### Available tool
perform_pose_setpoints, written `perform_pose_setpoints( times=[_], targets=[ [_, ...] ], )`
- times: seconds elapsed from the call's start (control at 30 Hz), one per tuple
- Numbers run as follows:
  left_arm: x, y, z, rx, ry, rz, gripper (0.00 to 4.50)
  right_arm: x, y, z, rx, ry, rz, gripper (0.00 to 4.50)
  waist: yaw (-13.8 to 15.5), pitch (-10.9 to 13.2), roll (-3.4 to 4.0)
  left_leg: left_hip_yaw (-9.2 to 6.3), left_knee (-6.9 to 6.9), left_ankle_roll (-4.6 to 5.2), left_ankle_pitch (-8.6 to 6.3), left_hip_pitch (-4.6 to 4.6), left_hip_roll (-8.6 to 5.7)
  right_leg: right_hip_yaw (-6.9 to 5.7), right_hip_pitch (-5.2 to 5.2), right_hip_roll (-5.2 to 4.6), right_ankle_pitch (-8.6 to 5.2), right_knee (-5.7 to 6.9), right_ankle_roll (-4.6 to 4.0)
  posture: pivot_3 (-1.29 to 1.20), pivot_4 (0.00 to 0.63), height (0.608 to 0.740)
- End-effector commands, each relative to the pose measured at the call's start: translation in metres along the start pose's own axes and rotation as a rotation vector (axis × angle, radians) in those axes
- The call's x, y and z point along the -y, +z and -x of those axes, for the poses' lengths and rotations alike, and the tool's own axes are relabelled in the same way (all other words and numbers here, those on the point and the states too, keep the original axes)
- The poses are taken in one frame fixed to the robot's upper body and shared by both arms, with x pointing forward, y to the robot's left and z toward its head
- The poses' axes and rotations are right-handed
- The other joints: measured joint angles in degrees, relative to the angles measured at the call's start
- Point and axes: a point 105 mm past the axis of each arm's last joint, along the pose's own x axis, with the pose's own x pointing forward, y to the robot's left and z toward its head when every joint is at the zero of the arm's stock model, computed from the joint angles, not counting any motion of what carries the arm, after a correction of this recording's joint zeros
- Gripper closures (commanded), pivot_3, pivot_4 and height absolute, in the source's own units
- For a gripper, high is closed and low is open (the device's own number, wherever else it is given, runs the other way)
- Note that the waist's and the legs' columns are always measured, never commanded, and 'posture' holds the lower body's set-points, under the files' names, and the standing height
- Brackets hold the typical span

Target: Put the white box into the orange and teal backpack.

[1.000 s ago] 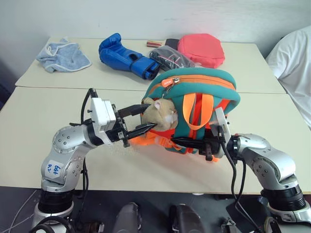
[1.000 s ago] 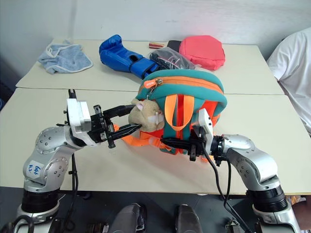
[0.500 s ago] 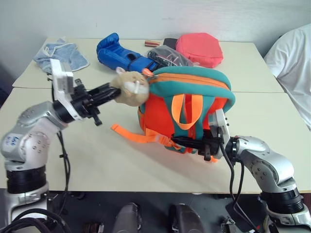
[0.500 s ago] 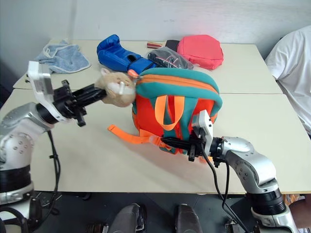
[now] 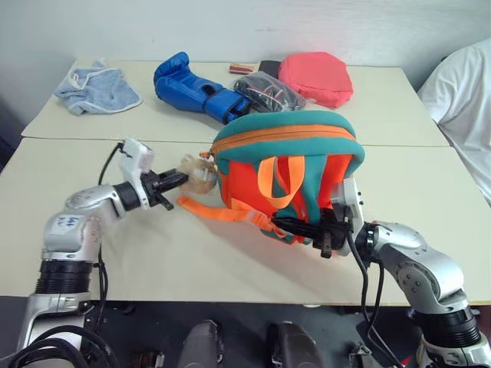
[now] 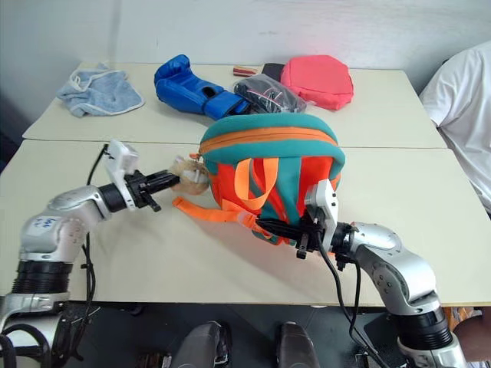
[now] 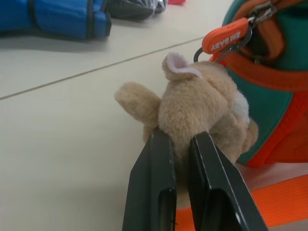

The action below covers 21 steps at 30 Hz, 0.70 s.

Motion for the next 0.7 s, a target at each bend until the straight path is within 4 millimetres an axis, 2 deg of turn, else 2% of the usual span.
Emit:
perform_pose_setpoints(
  times=[0.03, 0.13, 0.2, 0.37, 0.47, 0.5, 0.57, 0.7],
  targets=[
    [0.007, -0.016, -0.003, -0.1, -0.041, -0.12, 4.4, 0.002, 0.009, 0.005, 0.051, -0.029, 0.031, 4.5, 0.0, 0.0, 0.0, 0.0, -0.01, 0.0, 0.0, 0.0, 0.0, 0.01, 0.0, 0.0, 0.0, 0.01, 0.0, 0.0, 0.15, 0.74],
    [0.013, -0.033, 0.001, -0.179, -0.087, -0.269, 4.4, 0.003, 0.009, 0.003, 0.077, -0.04, 0.026, 4.5, 0.0, 0.0, 0.01, 0.01, -0.02, 0.0, 0.0, 0.0, -0.01, -0.01, 0.0, -0.01, 0.0, 0.0, 0.0, 0.0, 0.15, 0.74],
    [0.015, -0.038, 0.005, -0.174, -0.1, -0.298, 4.4, 0.003, 0.009, 0.001, 0.094, -0.045, 0.028, 4.5, 0.0, 0.0, 0.03, 0.04, -0.04, 0.0, 0.0, 0.01, -0.01, 0.0, -0.01, -0.02, 0.0, -0.01, 0.0, 0.0, 0.15, 0.74],
    [0.017, -0.019, 0.018, -0.003, -0.076, -0.205, 4.4, 0.001, 0.009, 0.002, 0.122, -0.057, 0.024, 4.5, -0.1, 0.0, 0.02, 0.02, -0.03, 0.01, -0.01, 0.01, 0.01, 0.1, -0.01, -0.07, 0.0, -0.02, 0.0, 0.0, 0.15, 0.74],
    [0.02, -0.014, 0.03, 0.011, -0.085, -0.182, 4.4, 0.005, 0.009, 0.005, 0.125, -0.07, 0.031, 4.5, -0.2, 0.0, 0.02, -0.01, -0.06, 0.01, -0.01, -0.01, 0.03, 0.09, -0.02, -0.07, 0.0, 0.02, 0.0, 0.0, 0.15, 0.74],
    [0.022, -0.011, 0.035, 0.012, -0.097, -0.201, 3.73, 0.009, 0.011, 0.006, 0.134, -0.08, 0.027, 4.5, -0.2, 0.0, 0.02, 0.0, -0.07, 0.01, -0.01, -0.01, 0.03, 0.1, -0.03, -0.07, 0.0, 0.04, 0.0, 0.0, 0.15, 0.74],
    [0.025, -0.001, 0.043, 0.049, -0.099, -0.22, 3.15, 0.016, 0.015, 0.008, 0.152, -0.104, 0.042, 4.5, -0.3, 0.0, 0.02, 0.01, -0.07, 0.01, -0.01, 0.0, 0.03, 0.1, -0.03, -0.06, 0.0, 0.01, 0.0, 0.0, 0.15, 0.74],
    [0.023, 0.015, 0.068, 0.098, -0.097, -0.242, 1.92, 0.018, 0.014, 0.014, 0.085, -0.099, 0.154, 3.21, -0.2, 0.0, 0.02, 0.01, -0.08, 0.01, -0.01, -0.01, 0.02, 0.1, -0.05, -0.07, 0.0, -0.01, -0.01, 0.0, 0.15, 0.74]
  ],
)
